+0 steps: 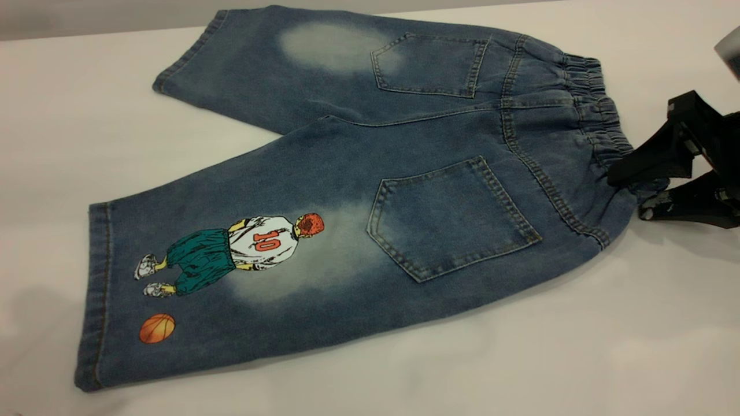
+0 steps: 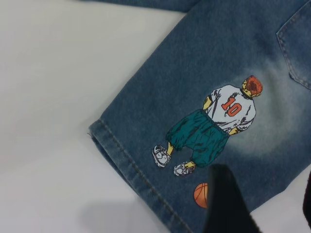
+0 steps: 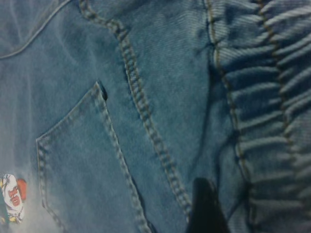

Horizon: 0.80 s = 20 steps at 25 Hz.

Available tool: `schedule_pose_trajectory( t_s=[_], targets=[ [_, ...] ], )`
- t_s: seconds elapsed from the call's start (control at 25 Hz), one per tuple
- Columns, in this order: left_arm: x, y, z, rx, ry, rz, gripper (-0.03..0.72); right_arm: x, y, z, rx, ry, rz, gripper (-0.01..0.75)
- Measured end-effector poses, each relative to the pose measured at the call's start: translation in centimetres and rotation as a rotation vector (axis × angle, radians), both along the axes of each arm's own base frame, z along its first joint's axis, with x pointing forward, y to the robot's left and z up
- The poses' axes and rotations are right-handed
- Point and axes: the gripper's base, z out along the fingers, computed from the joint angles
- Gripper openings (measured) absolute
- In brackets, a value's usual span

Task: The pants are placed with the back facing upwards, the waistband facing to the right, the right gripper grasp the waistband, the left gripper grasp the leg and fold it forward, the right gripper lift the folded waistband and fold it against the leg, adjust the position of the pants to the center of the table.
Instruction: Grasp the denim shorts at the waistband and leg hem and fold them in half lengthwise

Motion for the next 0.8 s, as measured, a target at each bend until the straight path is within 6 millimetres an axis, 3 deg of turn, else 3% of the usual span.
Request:
schedule_pose_trajectory(
  t_s=[0.2,0.36,0.52,0.8],
  targets=[
    [-0.1,0.0,0.0,-0.001,0.008,-0.005,0.363,0.4,-0.1,-0.1,-0.003,-0.010,0.004,0.388],
    [-0.3,0.0,-0.4,0.013,0.017,-0.026,0.363,0.5,-0.2,-0.1,-0.011,-0.006,-0.001,0.274],
    [-0.9,0.0,-2.5,0.032,0.078,-0.046,0.363,0.5,-0.1,0.0,0.009,-0.014,0.002,0.071],
    [-2.5,0.5,-7.0,0.047,0.167,0.036,0.363,0.6,0.5,0.6,0.086,-0.052,0.017,0.044]
  ],
)
